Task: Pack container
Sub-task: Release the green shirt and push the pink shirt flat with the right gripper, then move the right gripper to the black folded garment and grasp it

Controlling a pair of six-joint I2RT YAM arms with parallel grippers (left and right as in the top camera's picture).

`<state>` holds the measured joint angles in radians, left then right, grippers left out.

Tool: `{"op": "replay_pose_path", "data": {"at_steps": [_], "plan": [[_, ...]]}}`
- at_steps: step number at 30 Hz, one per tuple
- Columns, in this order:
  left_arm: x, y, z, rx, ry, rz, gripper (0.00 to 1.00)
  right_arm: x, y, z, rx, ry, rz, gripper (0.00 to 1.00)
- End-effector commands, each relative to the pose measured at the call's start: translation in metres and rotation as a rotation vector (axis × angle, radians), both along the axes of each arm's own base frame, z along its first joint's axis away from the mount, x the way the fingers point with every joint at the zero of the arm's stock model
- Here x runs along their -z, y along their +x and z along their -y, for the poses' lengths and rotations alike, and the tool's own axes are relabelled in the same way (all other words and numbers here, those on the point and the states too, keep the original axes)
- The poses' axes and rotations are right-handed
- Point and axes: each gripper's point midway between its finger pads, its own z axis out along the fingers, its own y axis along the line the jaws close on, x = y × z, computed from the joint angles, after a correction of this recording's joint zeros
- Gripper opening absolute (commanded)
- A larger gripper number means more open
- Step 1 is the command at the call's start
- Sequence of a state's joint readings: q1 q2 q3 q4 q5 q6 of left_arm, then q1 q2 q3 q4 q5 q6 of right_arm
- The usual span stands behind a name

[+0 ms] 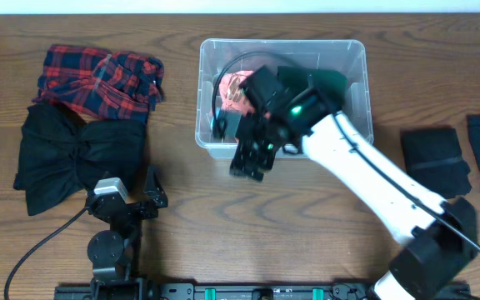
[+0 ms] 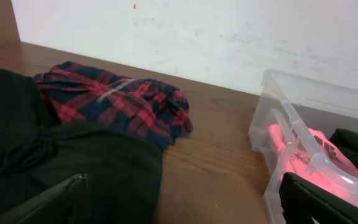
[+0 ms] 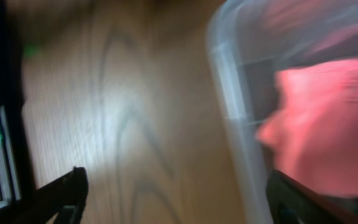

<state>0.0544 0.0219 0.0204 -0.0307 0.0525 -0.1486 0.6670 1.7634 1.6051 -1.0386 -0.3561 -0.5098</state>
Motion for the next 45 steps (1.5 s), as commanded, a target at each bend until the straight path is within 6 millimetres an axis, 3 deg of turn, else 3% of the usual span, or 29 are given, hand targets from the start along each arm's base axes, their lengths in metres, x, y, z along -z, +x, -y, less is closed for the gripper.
{"op": "replay_pose_path", "data": {"at_steps": [1,4,5,10,14,17,20,24,29,36,45], "plan": [[0.017,-0.001,-0.001,-0.003,0.015,-0.055,0.98,-0.061,0.041,0.034,0.219,0.068,0.102,0.91],[0.017,-0.001,-0.001,-0.003,0.015,-0.055,0.98,-0.078,0.072,0.079,0.483,0.103,0.042,0.92],[0.017,-0.001,-0.001,-0.003,0.015,-0.056,0.98,-0.08,0.084,0.102,0.62,0.117,-0.001,0.93],[0.017,-0.001,-0.001,-0.003,0.015,-0.055,0.98,-0.071,0.104,0.203,1.155,0.152,-0.213,0.98],[0.017,-0.001,-0.001,-0.003,0.015,-0.056,0.98,-0.056,0.097,0.292,1.567,0.133,-0.335,0.99],[0.017,-0.001,-0.001,-0.003,0.015,-0.055,0.98,-0.04,0.078,0.355,1.857,0.053,-0.362,0.99],[0.017,-0.001,-0.001,-0.003,0.015,-0.056,0.98,-0.019,0.057,0.392,2.031,-0.027,-0.397,0.99],[0.017,-0.001,-0.001,-0.003,0.015,-0.056,0.98,0.017,0.027,0.415,2.189,-0.15,-0.455,0.99],[0.017,-0.001,-0.001,-0.003,0.015,-0.056,0.98,0.061,0.005,0.424,2.264,-0.235,-0.498,0.99],[0.017,-0.001,-0.001,-0.003,0.015,-0.055,0.98,0.09,-0.014,0.45,2.371,-0.313,-0.438,0.99],[0.017,-0.001,-0.001,-0.003,0.015,-0.055,0.98,0.122,-0.023,0.461,2.409,-0.291,-0.415,0.99]]}}
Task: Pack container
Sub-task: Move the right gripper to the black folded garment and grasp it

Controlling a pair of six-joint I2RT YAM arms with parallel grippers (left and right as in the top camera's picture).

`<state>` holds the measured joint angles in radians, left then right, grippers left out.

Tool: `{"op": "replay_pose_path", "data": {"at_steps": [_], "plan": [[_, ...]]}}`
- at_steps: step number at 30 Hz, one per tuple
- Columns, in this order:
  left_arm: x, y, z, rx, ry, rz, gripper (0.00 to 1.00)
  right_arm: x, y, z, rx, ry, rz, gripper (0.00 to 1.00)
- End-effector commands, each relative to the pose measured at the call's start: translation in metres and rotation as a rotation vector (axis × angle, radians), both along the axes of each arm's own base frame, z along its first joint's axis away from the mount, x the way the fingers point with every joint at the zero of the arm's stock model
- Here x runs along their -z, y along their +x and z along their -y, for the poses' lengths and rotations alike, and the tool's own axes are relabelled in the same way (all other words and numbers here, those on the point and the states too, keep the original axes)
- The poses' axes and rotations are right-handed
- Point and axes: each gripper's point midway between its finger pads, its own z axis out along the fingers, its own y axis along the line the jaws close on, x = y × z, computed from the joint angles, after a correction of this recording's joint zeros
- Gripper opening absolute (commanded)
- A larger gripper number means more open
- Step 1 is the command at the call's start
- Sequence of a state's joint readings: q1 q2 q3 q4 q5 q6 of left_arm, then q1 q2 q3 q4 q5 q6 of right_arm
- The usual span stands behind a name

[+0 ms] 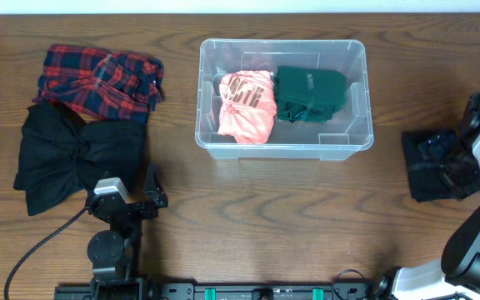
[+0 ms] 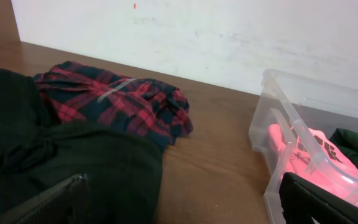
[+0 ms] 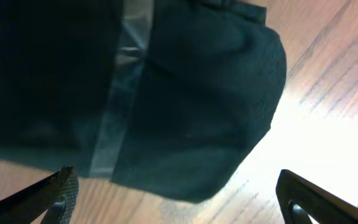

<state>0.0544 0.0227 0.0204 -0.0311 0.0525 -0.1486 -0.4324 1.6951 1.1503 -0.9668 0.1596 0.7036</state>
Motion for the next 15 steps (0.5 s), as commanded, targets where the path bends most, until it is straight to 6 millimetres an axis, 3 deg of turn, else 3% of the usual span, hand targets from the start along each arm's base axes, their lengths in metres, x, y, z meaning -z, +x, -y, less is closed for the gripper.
{"op": "replay_pose_path", "data": {"at_steps": [1,8,15], "plan": [[0.017,-0.001,-0.001,-0.003,0.015,-0.054,0.98,0.007,-0.007,0.01,0.017,-0.032,-0.006,0.99],[0.017,-0.001,-0.001,-0.003,0.015,-0.054,0.98,0.02,-0.017,0.007,0.036,-0.009,-0.016,0.98],[0.017,-0.001,-0.001,-0.003,0.015,-0.054,0.98,0.017,-0.023,0.006,0.048,0.005,-0.021,0.98]]}}
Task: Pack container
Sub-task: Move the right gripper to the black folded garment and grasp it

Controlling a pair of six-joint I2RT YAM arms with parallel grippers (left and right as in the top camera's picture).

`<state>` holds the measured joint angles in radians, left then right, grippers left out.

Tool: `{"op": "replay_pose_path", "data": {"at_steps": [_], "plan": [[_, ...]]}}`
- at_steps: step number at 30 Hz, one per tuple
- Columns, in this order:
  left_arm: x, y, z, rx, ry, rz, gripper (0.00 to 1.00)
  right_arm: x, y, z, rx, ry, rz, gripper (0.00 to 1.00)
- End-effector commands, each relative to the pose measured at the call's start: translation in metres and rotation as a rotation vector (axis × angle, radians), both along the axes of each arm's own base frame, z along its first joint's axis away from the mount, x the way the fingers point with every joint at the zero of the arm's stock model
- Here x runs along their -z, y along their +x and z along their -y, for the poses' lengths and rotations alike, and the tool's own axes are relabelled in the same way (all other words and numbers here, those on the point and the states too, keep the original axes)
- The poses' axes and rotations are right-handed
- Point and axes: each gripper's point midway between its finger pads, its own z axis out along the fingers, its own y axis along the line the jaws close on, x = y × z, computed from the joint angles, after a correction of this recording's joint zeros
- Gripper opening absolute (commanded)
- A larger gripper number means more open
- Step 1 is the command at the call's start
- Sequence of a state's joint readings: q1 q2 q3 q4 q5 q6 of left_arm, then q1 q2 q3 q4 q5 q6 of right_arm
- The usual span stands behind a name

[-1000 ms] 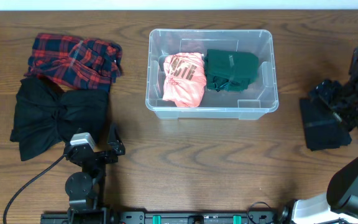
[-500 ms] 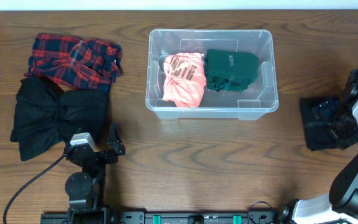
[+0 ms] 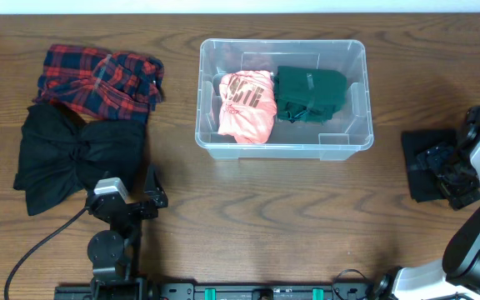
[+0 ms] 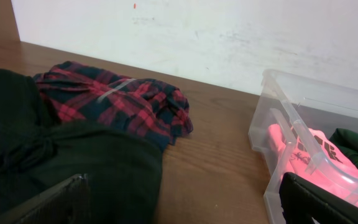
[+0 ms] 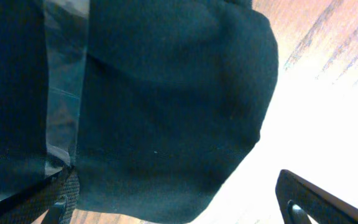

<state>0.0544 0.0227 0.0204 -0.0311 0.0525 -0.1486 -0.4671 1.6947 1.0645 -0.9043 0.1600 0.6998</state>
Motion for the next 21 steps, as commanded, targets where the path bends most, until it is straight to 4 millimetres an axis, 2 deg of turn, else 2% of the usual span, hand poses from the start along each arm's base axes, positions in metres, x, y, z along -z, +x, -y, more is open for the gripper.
{"op": "replay_pose_path", "data": {"at_steps": [1,5,12,15,18,21], "plan": [[0.017,-0.001,-0.001,-0.003,0.015,-0.054,0.98,-0.003,-0.006,0.004,0.018,-0.005,0.001,0.98],[0.017,-0.001,-0.001,-0.003,0.015,-0.054,0.98,0.002,-0.006,0.008,0.01,-0.013,0.016,0.99],[0.017,-0.001,-0.001,-0.003,0.015,-0.054,0.98,0.034,-0.003,0.0,-0.072,0.001,0.081,0.97],[0.017,-0.001,-0.001,-0.003,0.015,-0.054,0.98,0.04,0.002,-0.002,-0.099,0.004,0.117,0.94],[0.017,-0.001,-0.001,-0.003,0.015,-0.054,0.98,0.041,0.007,-0.001,-0.138,-0.003,0.131,0.8],[0.017,-0.001,-0.001,-0.003,0.015,-0.054,0.98,0.04,0.01,-0.002,-0.184,-0.002,0.139,0.55]]}}
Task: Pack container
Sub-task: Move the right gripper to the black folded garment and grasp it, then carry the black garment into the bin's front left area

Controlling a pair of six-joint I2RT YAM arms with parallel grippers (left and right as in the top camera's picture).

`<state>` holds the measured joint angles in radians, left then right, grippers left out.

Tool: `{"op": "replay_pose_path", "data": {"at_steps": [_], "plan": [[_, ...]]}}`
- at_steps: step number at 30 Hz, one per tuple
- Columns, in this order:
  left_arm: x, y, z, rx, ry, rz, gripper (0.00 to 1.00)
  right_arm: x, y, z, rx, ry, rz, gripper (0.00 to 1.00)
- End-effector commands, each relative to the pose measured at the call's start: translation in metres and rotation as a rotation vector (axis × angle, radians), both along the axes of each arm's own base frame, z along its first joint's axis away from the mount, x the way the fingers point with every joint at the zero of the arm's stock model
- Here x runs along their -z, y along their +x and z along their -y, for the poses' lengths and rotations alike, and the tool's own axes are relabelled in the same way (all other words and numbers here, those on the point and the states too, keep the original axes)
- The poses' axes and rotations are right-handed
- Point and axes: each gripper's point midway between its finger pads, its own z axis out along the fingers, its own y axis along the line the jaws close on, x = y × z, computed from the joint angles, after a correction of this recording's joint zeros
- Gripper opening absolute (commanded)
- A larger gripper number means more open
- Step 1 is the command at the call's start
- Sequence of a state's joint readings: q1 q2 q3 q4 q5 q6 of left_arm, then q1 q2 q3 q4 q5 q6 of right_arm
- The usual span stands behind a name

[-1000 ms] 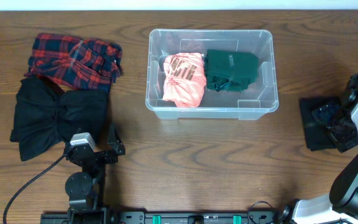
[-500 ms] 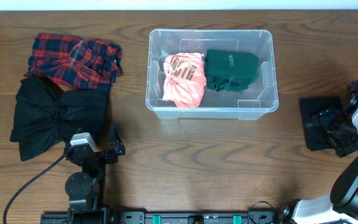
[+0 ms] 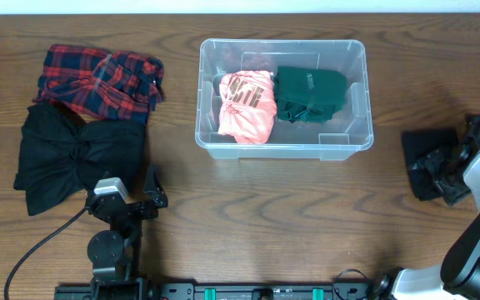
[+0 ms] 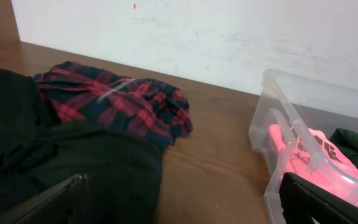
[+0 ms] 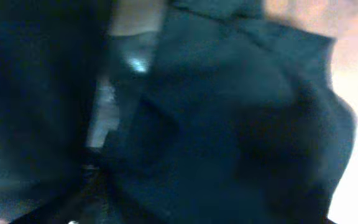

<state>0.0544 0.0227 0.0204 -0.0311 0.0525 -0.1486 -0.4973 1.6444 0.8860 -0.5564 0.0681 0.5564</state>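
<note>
A clear plastic bin [image 3: 282,152] holds a pink shirt [image 3: 247,107] and a folded green garment [image 3: 309,93]. At the right edge of the table lies a folded black garment [image 3: 426,157]. My right gripper [image 3: 447,179] is pressed down onto it. Dark bunched cloth [image 5: 216,112] fills the right wrist view and hides the fingers. My left gripper [image 4: 179,214] rests open near the table's front left, with nothing between its fingers. The bin [image 4: 303,124] and the pink shirt [image 4: 328,155] also show in the left wrist view.
A red plaid shirt [image 3: 98,79] and a crumpled black garment [image 3: 77,154] lie left of the bin. Both are seen from the left wrist: the plaid shirt [image 4: 117,102] and the black garment [image 4: 61,162]. A white wall runs behind the table.
My right gripper has sunk further into the black garment. The cloth now fills the right wrist view, looks bunched, and covers the finger tips that showed in the lower corners before.
My right arm first reached over the bin's front-left corner beside the pink shirt. It then stood at the table's right edge, open over the folded black garment. It came closer to the cloth and is now buried in it. The left arm stayed still.
</note>
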Motion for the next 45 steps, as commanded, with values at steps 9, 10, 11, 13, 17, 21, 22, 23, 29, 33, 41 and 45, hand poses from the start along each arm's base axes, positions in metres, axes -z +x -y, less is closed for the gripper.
{"op": "replay_pose_path", "data": {"at_steps": [9,10,11,13,17,21,22,23,29,33,41,45], "plan": [[0.017,-0.001,-0.001,-0.003,0.015,-0.054,0.98,0.017,-0.008,-0.015,-0.114,0.053,-0.041,0.01],[0.017,-0.001,-0.001,-0.003,0.015,-0.054,0.98,0.014,-0.004,-0.017,-0.127,0.065,-0.023,0.01],[0.017,-0.001,-0.001,-0.003,0.015,-0.054,0.98,0.011,-0.001,-0.019,-0.139,0.074,-0.006,0.01],[0.017,-0.001,-0.001,-0.003,0.015,-0.054,0.98,0.0,0.01,-0.024,-0.174,0.095,0.052,0.01],[0.017,-0.001,-0.001,-0.003,0.015,-0.054,0.98,-0.044,0.034,-0.037,-0.272,0.124,0.211,0.01],[0.017,-0.001,-0.001,-0.003,0.015,-0.054,0.98,-0.117,0.062,-0.066,-0.486,0.159,0.465,0.01],[0.017,-0.001,-0.001,-0.003,0.015,-0.054,0.98,-0.135,0.066,-0.073,-0.538,0.16,0.525,0.01],[0.017,-0.001,-0.001,-0.003,0.015,-0.054,0.98,-0.155,0.07,-0.079,-0.588,0.153,0.587,0.01],[0.017,-0.001,-0.001,-0.003,0.015,-0.054,0.98,-0.24,0.071,-0.11,-0.818,0.039,0.797,0.01],[0.017,-0.001,-0.001,-0.003,0.015,-0.054,0.98,-0.27,0.069,-0.139,-0.933,-0.015,0.861,0.01],[0.017,-0.001,-0.001,-0.003,0.015,-0.054,0.98,-0.297,0.074,-0.241,-1.262,0.011,0.999,0.01],[0.017,-0.001,-0.001,-0.003,0.015,-0.054,0.98,-0.296,0.082,-0.288,-1.381,-0.009,1.029,0.01]]}}
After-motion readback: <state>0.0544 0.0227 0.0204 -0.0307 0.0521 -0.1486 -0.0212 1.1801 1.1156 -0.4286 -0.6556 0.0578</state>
